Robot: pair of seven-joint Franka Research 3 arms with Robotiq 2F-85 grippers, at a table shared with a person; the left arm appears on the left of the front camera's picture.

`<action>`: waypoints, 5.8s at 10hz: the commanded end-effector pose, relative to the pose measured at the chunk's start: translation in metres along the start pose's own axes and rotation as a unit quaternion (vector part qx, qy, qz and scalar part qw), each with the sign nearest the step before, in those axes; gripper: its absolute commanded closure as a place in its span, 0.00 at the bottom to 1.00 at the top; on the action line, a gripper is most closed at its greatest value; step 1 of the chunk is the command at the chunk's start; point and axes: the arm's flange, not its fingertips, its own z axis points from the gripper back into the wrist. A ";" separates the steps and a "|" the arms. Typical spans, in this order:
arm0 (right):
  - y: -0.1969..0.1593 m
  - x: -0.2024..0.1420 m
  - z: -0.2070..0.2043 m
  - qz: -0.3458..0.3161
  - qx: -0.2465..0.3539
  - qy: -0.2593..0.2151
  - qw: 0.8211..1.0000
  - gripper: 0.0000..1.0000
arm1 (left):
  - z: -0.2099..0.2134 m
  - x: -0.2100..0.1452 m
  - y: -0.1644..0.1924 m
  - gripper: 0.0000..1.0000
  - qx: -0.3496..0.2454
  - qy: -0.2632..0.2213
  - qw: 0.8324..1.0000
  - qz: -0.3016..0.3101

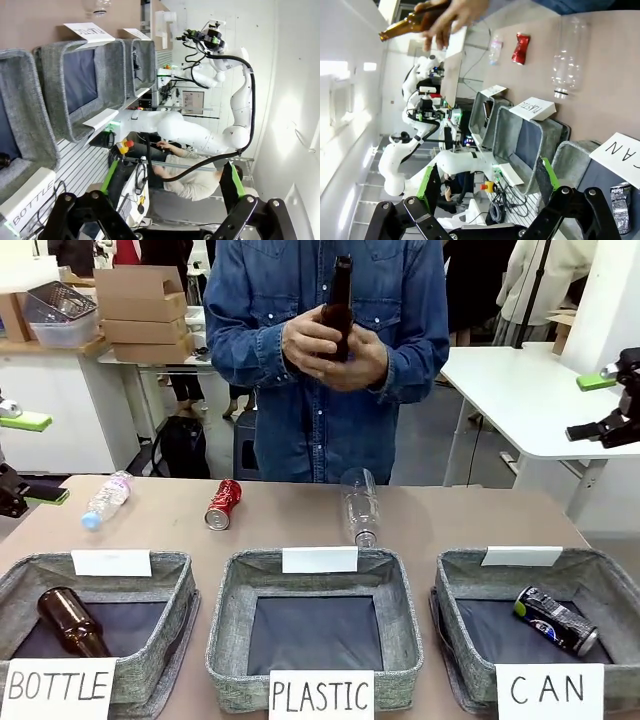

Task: Sort the can waste into the basket.
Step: Pick up the can waste from the table and place it in the right Fabric basket.

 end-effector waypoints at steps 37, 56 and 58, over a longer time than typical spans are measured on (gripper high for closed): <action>0.001 0.002 0.006 0.009 -0.004 0.007 1.000 0.00 | -0.112 0.156 0.058 0.00 0.291 0.108 0.946 -0.090; 0.001 0.002 0.006 0.009 -0.004 0.007 1.000 0.00 | 0.086 0.049 0.019 0.00 0.203 -0.242 0.948 -0.044; 0.001 0.002 0.006 0.009 -0.004 0.007 1.000 0.00 | 0.090 0.033 0.018 0.00 0.179 -0.261 0.947 -0.066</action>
